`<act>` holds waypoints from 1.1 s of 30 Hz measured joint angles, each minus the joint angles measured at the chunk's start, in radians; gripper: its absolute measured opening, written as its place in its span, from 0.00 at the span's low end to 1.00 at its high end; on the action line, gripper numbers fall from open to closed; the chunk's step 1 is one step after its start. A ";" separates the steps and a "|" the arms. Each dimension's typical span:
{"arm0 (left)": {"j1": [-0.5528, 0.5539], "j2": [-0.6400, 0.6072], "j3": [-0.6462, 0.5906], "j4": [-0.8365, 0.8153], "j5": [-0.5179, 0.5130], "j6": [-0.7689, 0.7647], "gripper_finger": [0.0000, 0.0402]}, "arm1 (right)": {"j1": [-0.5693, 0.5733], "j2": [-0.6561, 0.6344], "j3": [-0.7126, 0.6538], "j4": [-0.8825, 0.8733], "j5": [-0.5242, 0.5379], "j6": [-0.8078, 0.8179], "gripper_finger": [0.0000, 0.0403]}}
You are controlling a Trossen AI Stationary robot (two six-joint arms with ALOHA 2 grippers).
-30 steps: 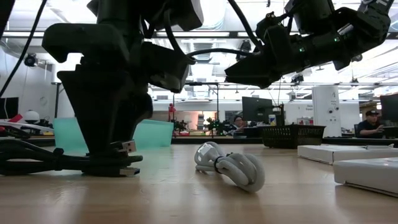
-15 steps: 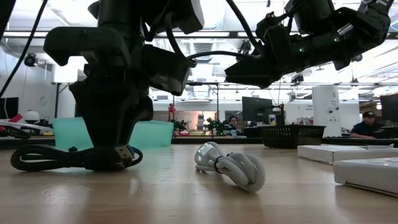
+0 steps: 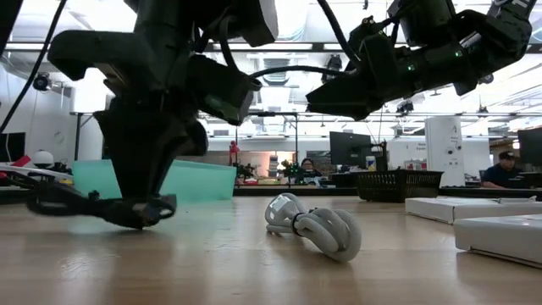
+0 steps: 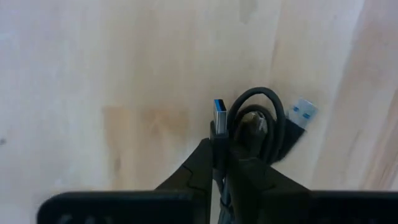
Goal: Pick and place items into bin
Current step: Put the black charger cable into the light blue bin
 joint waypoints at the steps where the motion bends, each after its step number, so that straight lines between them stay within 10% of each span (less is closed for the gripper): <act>1: 0.002 0.000 0.010 -0.023 -0.001 0.008 0.04 | 0.000 0.000 0.000 0.000 0.000 0.000 0.56; 13: 0.047 -0.002 0.203 -0.345 -0.125 0.079 0.04 | 0.000 0.000 0.000 0.000 0.000 0.000 0.56; 22: 0.128 -0.007 0.360 -0.709 -0.411 0.144 0.04 | 0.000 0.000 0.000 0.000 0.000 -0.003 0.56; 33: 0.381 -0.117 0.329 -0.704 -0.466 0.258 0.04 | 0.000 0.000 0.000 0.000 0.000 -0.002 0.56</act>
